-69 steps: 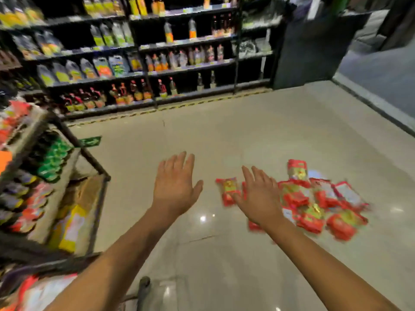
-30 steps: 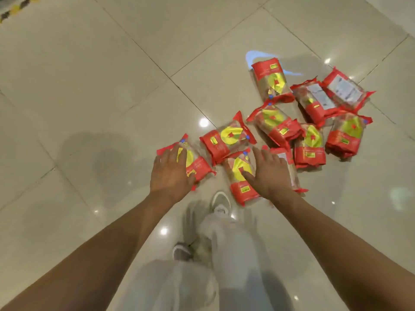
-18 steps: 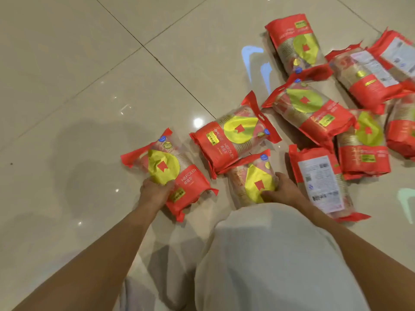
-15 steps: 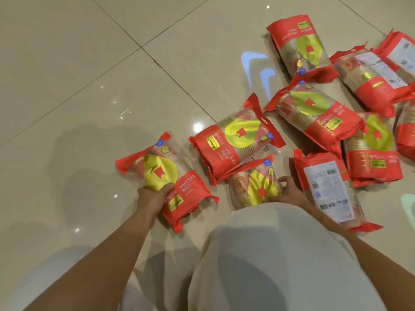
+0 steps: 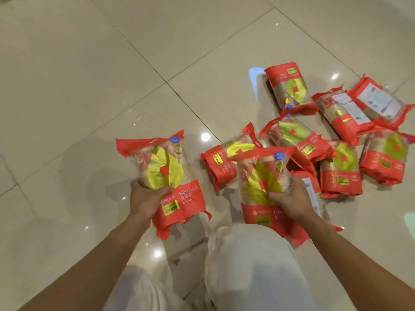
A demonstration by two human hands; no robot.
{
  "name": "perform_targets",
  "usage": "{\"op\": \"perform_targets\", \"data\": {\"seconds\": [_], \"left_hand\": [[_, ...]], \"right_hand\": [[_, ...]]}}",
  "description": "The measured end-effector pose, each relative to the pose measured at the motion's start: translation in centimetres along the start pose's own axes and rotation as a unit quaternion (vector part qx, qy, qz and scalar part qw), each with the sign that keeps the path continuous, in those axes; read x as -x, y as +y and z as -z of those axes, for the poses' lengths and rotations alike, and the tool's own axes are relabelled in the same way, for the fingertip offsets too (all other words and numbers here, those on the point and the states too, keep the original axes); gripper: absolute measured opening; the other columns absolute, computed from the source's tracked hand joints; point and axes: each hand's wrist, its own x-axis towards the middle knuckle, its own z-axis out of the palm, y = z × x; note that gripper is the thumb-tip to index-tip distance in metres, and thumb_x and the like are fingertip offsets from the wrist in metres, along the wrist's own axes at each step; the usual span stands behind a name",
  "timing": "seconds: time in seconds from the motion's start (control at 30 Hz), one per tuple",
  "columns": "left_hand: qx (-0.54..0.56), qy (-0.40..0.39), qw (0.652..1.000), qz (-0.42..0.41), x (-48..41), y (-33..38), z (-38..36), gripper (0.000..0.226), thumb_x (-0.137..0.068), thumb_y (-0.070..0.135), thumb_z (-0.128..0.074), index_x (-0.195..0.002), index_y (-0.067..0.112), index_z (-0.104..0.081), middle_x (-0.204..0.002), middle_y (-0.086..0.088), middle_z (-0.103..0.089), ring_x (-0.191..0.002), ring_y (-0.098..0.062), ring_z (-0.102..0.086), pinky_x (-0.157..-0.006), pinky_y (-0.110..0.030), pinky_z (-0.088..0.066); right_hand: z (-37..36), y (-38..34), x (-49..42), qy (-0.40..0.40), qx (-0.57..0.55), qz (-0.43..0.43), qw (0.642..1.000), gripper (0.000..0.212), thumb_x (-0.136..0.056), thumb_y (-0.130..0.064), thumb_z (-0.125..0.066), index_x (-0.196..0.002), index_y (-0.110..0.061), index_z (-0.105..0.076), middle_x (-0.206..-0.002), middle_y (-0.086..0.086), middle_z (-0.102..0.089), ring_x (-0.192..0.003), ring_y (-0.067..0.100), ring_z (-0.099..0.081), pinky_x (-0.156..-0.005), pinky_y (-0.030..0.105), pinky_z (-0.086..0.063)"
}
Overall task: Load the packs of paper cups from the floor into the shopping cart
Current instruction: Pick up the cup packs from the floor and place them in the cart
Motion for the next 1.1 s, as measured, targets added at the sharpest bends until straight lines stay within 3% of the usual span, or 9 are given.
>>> {"op": "perform_targets", "data": {"seconds": [0.13,0.23,0.33,0.4,0.5,0.57,0.7,0.97,1.1], "left_hand": [[0.020,0.005,0.997,-0.080,10.9,11.4,8.1,0.078,-0.060,0.020,-0.096,-0.120,0.017,-0.047,-0.112,0.000,-0.065,-0.101,-0.023,-0.069,-0.088,-0.052,-0.060],[0.041,0.022,0.990,-0.134,21.0,19.4,15.5,0.075,-0.064,0.016,-0.095,-0.121,0.019,-0.046,-0.112,0.003,-0.064,-0.101,-0.020,-0.068,-0.085,-0.047,-0.060],[0.068,0.045,0.981,-0.177,31.7,25.1,23.6,0.079,-0.058,0.023,-0.095,-0.121,0.023,-0.047,-0.111,0.008,-0.064,-0.098,-0.012,-0.067,-0.078,-0.036,-0.058],[0.086,0.073,0.974,-0.194,38.5,27.1,29.0,0.078,-0.057,0.024,-0.095,-0.120,0.024,-0.049,-0.112,0.008,-0.065,-0.098,-0.010,-0.068,-0.076,-0.034,-0.057],[0.123,0.121,0.962,-0.210,47.7,27.5,36.3,0.079,-0.055,0.026,-0.096,-0.119,0.029,-0.050,-0.113,0.006,-0.067,-0.100,-0.013,-0.069,-0.078,-0.035,-0.058],[0.156,0.173,0.950,-0.208,53.8,25.6,40.1,0.083,-0.045,0.033,-0.094,-0.115,0.035,-0.050,-0.113,0.005,-0.069,-0.101,-0.015,-0.070,-0.081,-0.035,-0.060],[0.175,0.325,0.906,-0.207,66.1,18.5,45.5,0.082,-0.041,0.038,-0.092,-0.112,0.034,-0.052,-0.106,0.010,-0.068,-0.093,0.003,-0.067,-0.070,-0.009,-0.050],[0.244,0.560,0.787,-0.088,90.8,-0.5,46.6,0.099,-0.034,0.049,-0.085,-0.122,0.017,-0.053,-0.108,0.003,-0.068,-0.095,-0.009,-0.066,-0.078,-0.023,-0.052],[0.265,0.646,0.715,-0.020,101.4,-8.7,45.5,0.083,-0.052,0.032,-0.097,-0.122,0.022,-0.052,-0.105,0.005,-0.067,-0.094,-0.013,-0.067,-0.075,-0.035,-0.055]], "right_hand": [[9.9,-15.7,7.7,-0.005,-0.063,0.129,0.990,0.068,-0.060,-0.032,-0.093,-0.117,-0.020,-0.059,-0.110,-0.003,-0.067,-0.098,0.011,-0.065,-0.086,0.035,-0.054],[16.9,-26.6,16.5,-0.037,-0.107,0.179,0.977,0.066,-0.068,-0.023,-0.092,-0.121,-0.027,-0.052,-0.108,-0.018,-0.062,-0.092,-0.014,-0.061,-0.074,0.009,-0.047],[22.6,-34.8,26.3,-0.056,-0.129,0.212,0.967,0.058,-0.066,-0.023,-0.092,-0.108,-0.030,-0.053,-0.103,-0.009,-0.065,-0.089,0.001,-0.065,-0.073,0.024,-0.051],[25.3,-38.8,32.3,-0.077,-0.130,0.238,0.959,0.051,-0.067,-0.022,-0.091,-0.097,-0.033,-0.051,-0.092,-0.010,-0.062,-0.079,0.004,-0.065,-0.066,0.026,-0.049],[27.3,-43.2,40.7,-0.131,-0.153,0.278,0.939,0.057,-0.069,-0.013,-0.091,-0.109,-0.026,-0.052,-0.101,-0.003,-0.065,-0.088,0.014,-0.069,-0.067,0.031,-0.052],[27.5,-45.0,45.8,-0.176,-0.156,0.315,0.919,0.057,-0.069,-0.009,-0.090,-0.107,-0.029,-0.052,-0.104,0.000,-0.066,-0.091,0.020,-0.068,-0.073,0.035,-0.054],[25.3,-46.6,55.5,-0.289,-0.124,0.378,0.871,0.060,-0.068,-0.014,-0.091,-0.113,-0.028,-0.053,-0.105,0.000,-0.069,-0.095,0.025,-0.069,-0.085,0.050,-0.058],[19.2,-39.6,78.0,-0.515,-0.037,0.479,0.710,0.070,-0.065,-0.003,-0.092,-0.118,-0.022,-0.052,-0.108,0.002,-0.068,-0.090,0.011,-0.066,-0.083,0.037,-0.054],[17.2,-34.3,89.7,-0.586,0.007,0.512,0.628,0.080,-0.050,-0.026,-0.092,-0.120,-0.024,-0.053,-0.115,0.005,-0.069,-0.097,0.016,-0.069,-0.084,0.035,-0.057]]}}
